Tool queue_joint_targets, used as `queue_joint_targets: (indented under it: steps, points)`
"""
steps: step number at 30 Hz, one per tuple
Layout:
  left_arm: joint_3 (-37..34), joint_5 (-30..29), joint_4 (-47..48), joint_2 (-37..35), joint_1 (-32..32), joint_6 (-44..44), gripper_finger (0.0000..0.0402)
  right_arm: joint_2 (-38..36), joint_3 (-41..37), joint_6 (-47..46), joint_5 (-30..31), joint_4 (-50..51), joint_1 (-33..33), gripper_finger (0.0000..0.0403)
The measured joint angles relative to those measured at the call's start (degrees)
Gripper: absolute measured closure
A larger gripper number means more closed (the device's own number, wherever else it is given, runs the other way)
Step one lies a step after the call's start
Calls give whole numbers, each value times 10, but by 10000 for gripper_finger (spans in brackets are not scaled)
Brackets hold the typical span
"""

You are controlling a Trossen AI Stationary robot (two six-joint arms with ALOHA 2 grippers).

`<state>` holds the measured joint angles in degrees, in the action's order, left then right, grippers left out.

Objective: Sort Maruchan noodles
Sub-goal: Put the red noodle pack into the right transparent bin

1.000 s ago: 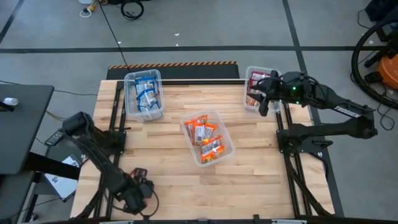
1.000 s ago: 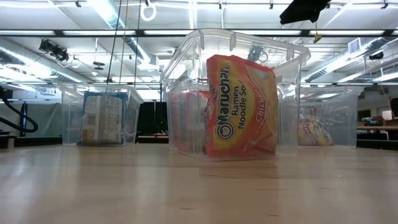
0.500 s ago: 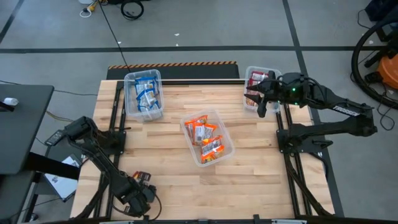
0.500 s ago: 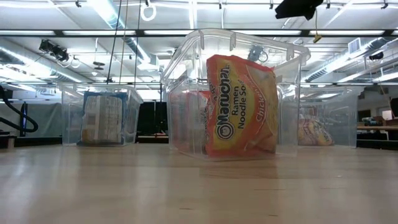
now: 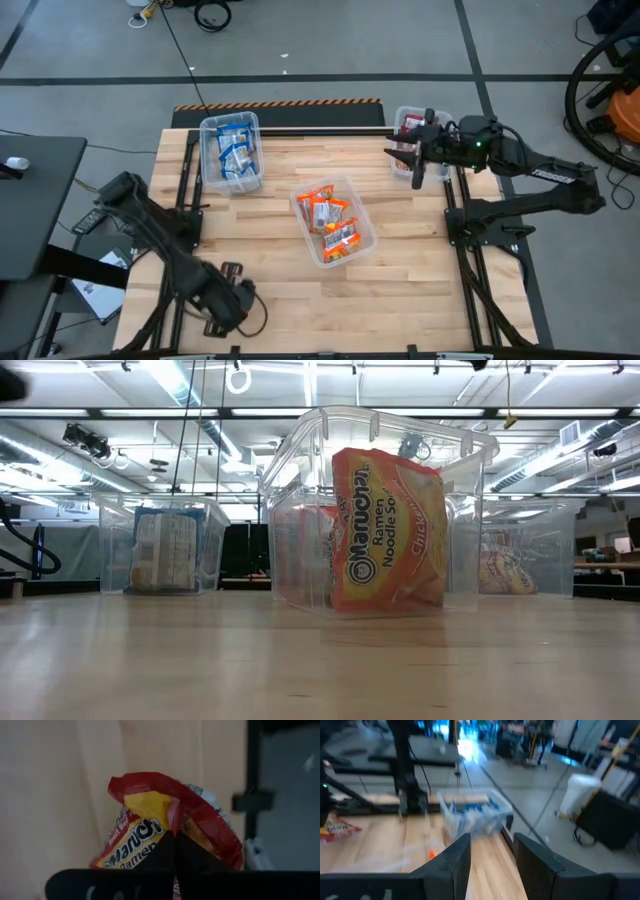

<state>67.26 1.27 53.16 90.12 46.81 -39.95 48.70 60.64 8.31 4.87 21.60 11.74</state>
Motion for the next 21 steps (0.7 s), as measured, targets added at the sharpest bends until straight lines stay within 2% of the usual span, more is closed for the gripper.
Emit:
queue_joint_targets:
  steps: [7, 12, 16, 21]
  points:
    - [28, -67, 9, -132, -70, 2, 399, 44, 0, 51, -27, -142, -50, 249]
    - [33, -141, -46, -210, -146, 10, 398, 94, 0, 80, -30, -214, -98, 249]
    - [33, -131, -108, -245, -223, 44, 397, 140, 0, 95, -22, -231, -127, 249]
    - [33, -44, -153, -253, -328, 68, 397, 200, 0, 102, -27, -231, -148, 249]
